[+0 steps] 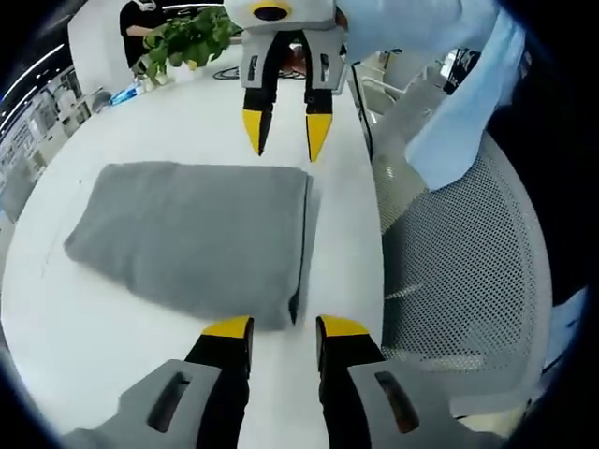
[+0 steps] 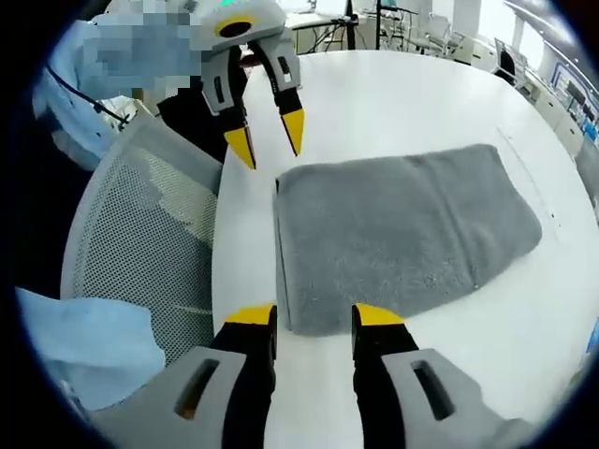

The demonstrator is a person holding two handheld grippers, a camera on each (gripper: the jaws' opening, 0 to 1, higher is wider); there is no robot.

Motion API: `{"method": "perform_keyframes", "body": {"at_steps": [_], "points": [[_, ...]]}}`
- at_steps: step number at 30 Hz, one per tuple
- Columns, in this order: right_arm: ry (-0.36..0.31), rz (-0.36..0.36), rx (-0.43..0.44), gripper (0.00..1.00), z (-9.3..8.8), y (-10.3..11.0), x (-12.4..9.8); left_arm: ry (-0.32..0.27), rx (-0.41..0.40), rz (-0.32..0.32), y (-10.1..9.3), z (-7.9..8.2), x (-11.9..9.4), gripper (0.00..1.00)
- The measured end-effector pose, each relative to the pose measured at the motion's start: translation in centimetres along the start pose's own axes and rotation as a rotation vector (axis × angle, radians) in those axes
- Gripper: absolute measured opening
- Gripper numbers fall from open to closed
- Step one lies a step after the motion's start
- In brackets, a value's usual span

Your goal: Fold the towel on the table until its edges align and the towel forms a compact rectangular stack.

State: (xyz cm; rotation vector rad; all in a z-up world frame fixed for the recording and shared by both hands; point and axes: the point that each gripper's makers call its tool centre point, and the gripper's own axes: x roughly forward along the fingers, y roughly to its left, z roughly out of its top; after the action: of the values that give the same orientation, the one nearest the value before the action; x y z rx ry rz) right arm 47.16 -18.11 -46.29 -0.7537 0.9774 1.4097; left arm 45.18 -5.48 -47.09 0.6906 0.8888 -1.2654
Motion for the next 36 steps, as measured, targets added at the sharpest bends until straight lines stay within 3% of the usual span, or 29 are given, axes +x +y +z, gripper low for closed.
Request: {"method": "perform_keyframes", "body": {"at_steps": [7,13,18,27,32,36], "points": [[0.025,0.032,-0.063,0.3,-0.7,1.8,1.1,0.018,0.088,0.004,-1.0,0.6,1.1,0.27],[0.045,0.035,-0.165,0.28,-1.2,2.7,2.4,0.079,0.175,-0.007,-2.2,-0.5,2.8,0.27],[0.11,-0.003,-0.231,0.29,-2.5,2.1,3.3,0.136,0.217,0.015,-1.5,-2.3,3.7,0.28],[0.129,0.015,-0.244,0.3,-2.8,1.4,3.7,0.116,0.161,-0.012,-1.4,-2.0,3.9,0.28],[0.127,0.032,-0.23,0.26,-3.2,1.0,4.0,0.099,0.086,-0.043,-1.3,-1.7,3.9,0.27],[0.136,0.037,-0.244,0.23,-3.3,0.5,4.2,0.097,0.085,-0.054,-1.1,-1.8,4.1,0.26]]}}
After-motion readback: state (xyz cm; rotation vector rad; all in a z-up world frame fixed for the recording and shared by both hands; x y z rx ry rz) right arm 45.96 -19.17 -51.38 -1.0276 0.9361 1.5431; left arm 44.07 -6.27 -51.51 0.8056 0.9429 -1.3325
